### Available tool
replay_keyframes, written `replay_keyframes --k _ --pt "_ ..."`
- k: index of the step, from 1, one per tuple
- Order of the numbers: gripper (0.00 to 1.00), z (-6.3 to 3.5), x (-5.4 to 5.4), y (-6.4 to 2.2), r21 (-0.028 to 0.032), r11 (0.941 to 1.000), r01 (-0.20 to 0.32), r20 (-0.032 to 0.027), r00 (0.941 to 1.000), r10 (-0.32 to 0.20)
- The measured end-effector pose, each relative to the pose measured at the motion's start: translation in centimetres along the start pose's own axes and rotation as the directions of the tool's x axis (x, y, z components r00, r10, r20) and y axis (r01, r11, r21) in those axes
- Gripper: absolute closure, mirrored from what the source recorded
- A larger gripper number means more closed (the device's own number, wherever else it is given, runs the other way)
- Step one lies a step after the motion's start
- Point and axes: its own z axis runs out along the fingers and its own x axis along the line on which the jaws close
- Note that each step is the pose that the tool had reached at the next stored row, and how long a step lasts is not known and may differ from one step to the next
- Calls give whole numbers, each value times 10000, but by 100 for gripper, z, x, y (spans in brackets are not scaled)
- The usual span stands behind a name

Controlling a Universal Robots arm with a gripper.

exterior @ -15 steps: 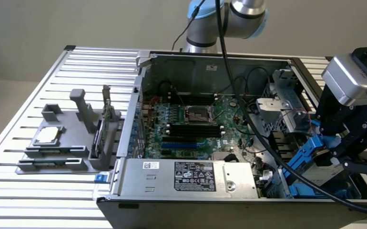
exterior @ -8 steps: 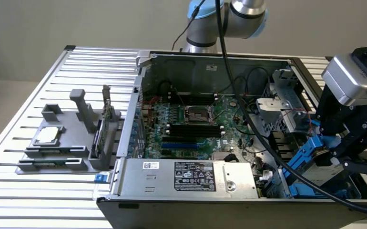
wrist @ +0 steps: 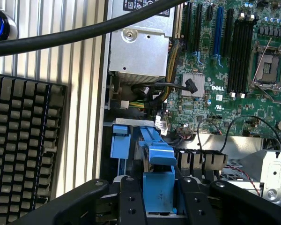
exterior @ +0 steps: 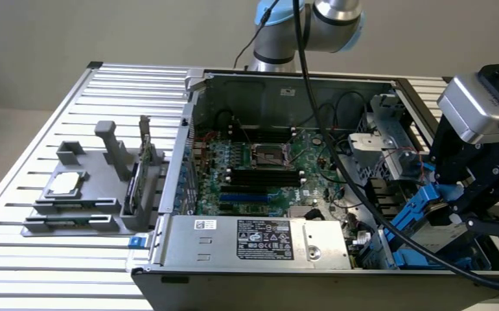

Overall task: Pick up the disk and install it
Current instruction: 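Insert the disk into the insertion slot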

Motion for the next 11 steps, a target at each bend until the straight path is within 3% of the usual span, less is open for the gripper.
replay_keyframes --k 11 --pt "68 0 0 0 0 10000 0 0 10000 0"
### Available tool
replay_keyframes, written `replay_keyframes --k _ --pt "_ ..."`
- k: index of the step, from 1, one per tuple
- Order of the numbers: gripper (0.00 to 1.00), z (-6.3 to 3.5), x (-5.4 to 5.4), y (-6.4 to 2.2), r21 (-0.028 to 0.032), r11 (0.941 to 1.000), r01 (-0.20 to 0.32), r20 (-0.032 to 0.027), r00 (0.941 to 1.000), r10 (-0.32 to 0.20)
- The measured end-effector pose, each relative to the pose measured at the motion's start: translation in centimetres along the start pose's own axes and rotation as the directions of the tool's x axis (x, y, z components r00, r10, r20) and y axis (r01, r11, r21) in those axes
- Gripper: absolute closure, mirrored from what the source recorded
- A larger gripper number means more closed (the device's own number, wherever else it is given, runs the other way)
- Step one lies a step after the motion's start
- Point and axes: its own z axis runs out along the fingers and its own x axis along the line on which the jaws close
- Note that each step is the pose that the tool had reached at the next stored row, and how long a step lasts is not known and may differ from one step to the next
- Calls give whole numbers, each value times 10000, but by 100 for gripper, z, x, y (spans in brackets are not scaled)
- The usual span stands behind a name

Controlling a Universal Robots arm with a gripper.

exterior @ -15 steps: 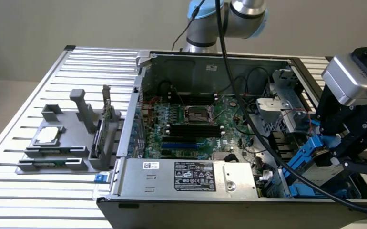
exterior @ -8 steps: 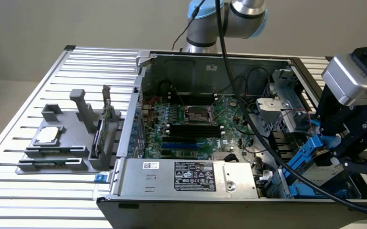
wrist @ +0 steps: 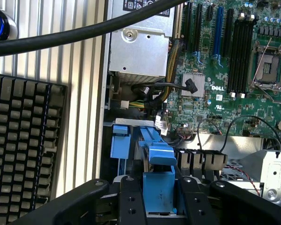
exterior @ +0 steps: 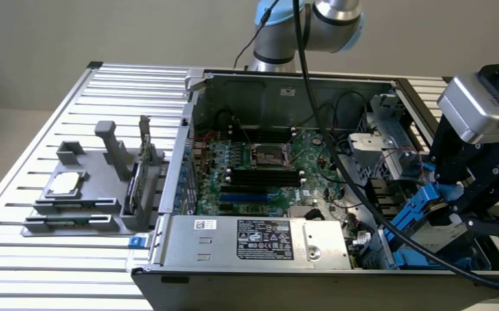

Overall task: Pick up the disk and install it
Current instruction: 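Insert the disk into the insertion slot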

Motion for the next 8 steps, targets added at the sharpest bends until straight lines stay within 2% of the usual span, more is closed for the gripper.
replay_keyframes --k 8 --pt "68 0 0 0 0 10000 0 0 10000 0"
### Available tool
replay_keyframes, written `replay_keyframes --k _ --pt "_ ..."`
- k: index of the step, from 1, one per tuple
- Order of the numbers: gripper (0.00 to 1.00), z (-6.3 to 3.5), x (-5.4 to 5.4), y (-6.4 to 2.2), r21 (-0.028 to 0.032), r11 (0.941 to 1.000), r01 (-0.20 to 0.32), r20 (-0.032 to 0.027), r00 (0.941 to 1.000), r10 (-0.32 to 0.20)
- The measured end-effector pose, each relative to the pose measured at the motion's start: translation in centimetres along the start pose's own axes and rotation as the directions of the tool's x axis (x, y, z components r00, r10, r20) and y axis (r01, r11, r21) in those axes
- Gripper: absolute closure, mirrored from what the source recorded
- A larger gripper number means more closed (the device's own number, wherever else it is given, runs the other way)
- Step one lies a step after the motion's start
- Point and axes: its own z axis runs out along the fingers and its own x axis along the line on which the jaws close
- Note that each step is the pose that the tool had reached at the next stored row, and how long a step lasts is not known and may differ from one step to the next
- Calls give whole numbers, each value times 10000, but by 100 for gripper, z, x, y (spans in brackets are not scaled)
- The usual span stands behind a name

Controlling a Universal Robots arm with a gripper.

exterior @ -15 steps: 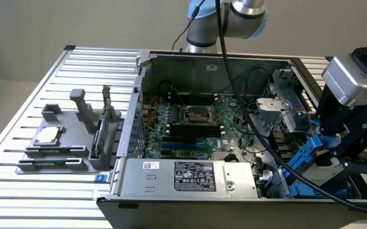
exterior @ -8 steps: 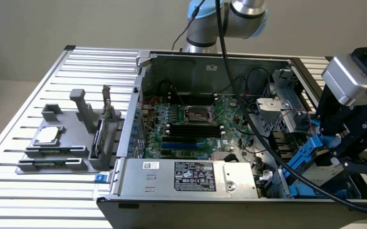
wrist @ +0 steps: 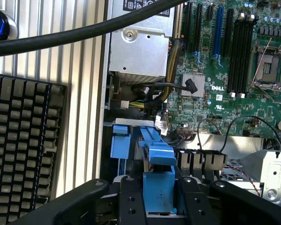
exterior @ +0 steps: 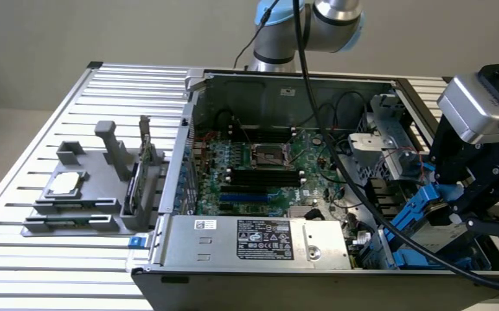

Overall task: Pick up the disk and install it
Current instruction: 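Insert the disk into the insertion slot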

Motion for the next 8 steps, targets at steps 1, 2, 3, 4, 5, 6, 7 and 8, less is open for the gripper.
replay_keyframes --k 1,2,3,4,5,6,7,8 --pt "68 0 0 0 0 10000 0 0 10000 0" --pt "68 0 0 0 0 10000 0 0 10000 0" --pt "68 0 0 0 0 10000 0 0 10000 0" --pt "68 0 0 0 0 10000 0 0 10000 0" --pt "68 0 0 0 0 10000 0 0 10000 0" --pt "68 0 0 0 0 10000 0 0 10000 0" --pt "68 0 0 0 -1 10000 0 1 10000 0" --pt "68 0 0 0 0 10000 0 0 10000 0"
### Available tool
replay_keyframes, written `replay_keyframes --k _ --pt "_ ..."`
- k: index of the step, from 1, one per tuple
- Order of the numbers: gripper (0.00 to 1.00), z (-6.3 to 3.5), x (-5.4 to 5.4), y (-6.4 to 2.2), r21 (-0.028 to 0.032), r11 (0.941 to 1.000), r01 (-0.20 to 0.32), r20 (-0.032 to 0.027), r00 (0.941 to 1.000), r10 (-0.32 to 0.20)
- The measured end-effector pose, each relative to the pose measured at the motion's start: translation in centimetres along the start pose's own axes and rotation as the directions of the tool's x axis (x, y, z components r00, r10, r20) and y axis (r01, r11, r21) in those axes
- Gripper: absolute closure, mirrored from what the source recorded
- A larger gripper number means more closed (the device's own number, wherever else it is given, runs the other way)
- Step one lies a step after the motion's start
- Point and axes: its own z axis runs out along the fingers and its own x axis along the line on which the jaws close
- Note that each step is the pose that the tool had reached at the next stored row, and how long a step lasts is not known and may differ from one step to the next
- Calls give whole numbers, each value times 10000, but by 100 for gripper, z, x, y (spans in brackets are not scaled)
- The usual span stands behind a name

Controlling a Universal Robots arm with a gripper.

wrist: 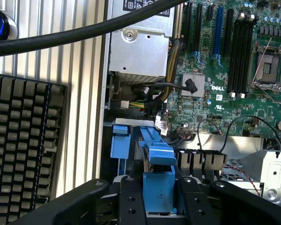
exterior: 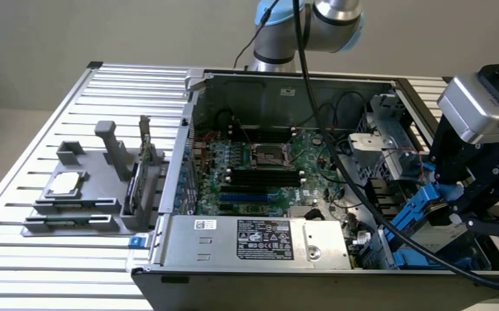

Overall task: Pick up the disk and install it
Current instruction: 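Insert the disk into the insertion slot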

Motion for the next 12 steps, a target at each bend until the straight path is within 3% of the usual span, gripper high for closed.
replay_keyframes --k 12 --pt "68 0 0 0 0 10000 0 0 10000 0"
